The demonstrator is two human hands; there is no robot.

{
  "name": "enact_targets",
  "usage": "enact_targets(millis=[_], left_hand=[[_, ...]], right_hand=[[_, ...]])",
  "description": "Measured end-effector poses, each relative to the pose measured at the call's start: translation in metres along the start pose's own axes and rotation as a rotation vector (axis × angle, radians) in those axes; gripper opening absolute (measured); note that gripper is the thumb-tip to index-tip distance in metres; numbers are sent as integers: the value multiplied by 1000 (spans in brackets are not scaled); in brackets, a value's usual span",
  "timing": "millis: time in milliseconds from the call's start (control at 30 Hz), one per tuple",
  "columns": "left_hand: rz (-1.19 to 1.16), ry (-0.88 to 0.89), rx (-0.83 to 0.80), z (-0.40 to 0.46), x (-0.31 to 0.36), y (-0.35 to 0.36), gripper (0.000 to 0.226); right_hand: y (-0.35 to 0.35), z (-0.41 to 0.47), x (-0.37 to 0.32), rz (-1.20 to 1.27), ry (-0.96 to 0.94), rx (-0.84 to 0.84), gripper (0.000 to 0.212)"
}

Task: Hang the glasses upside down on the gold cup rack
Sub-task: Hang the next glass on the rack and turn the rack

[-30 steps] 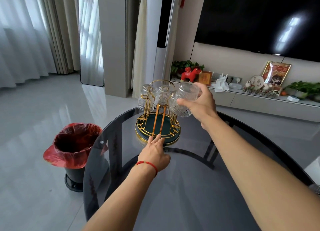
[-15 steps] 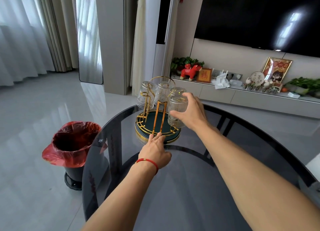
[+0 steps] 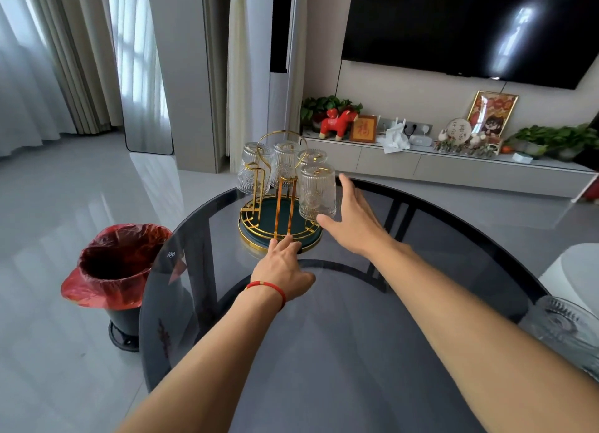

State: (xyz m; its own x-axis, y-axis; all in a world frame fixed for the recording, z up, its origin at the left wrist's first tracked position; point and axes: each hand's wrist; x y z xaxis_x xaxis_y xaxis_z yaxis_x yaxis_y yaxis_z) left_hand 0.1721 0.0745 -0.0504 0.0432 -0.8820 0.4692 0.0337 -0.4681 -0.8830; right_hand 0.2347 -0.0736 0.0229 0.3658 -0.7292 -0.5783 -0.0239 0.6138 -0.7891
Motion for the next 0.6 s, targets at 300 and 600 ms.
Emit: enact_targets(millis=[300,600], left_hand=[[109,71,41,-20,14,6,66],[-511,289,-190,-90,115,27,60]], right_hand=[[-55,-101,42,-225,1,-139,44],[-113,-201,68,-471,-41,31,25]])
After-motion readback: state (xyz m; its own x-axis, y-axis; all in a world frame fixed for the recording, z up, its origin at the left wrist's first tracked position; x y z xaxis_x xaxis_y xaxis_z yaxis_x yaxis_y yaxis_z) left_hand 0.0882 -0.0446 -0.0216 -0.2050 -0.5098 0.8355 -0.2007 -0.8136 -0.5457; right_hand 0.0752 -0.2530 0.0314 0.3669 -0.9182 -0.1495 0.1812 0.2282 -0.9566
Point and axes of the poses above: each hand's wrist, its own z-axis towards the middle knuckle, its own y-axis out of the palm, x = y × z, and after that the axes turned 3 degrees about z, right-handed
